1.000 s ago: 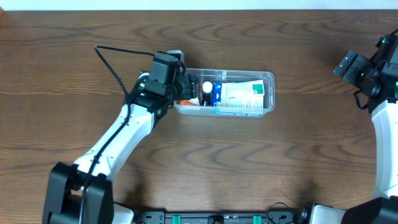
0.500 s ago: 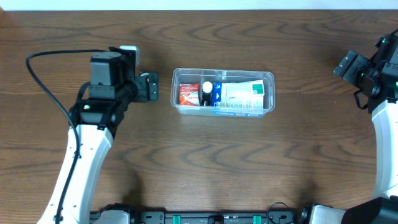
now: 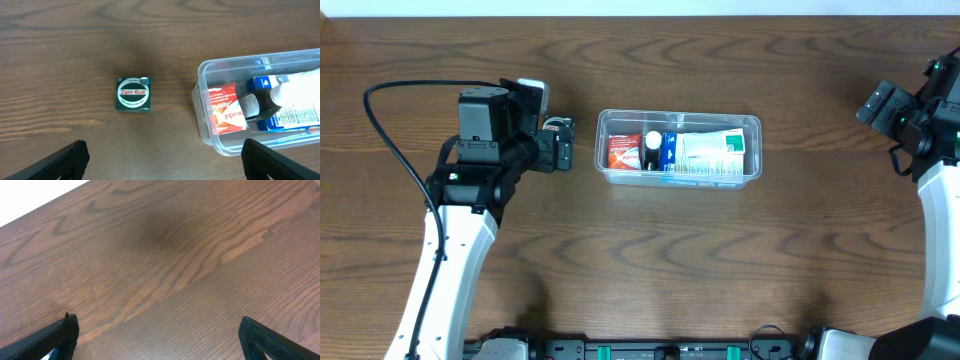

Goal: Pack container
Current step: 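Open the left gripper to release the red box and lift away, then move the left gripper over the green Zam-Buk tin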

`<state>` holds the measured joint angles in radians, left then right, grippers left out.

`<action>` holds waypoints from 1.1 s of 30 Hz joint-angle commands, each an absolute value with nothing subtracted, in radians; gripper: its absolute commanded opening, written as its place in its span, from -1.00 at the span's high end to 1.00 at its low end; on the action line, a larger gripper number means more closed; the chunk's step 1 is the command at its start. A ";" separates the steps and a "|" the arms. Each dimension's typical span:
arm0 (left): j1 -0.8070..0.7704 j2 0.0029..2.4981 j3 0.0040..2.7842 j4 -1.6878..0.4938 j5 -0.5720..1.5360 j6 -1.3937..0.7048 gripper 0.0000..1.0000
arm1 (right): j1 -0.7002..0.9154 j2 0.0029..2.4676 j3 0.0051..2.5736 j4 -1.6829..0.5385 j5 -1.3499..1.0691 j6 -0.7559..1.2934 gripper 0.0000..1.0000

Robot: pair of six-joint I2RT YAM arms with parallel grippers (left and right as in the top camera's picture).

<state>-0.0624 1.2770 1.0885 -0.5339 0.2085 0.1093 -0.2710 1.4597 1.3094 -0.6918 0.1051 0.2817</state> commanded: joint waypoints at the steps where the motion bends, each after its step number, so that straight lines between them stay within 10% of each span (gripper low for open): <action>1: -0.027 1.298 1.146 -0.535 0.217 0.065 -0.96 | -0.278 1.459 1.314 -0.693 0.108 0.295 -0.98; 33: 0.068 1.860 1.516 -0.695 0.216 0.150 -0.96 | -0.278 1.459 1.314 -0.693 0.108 0.295 -0.98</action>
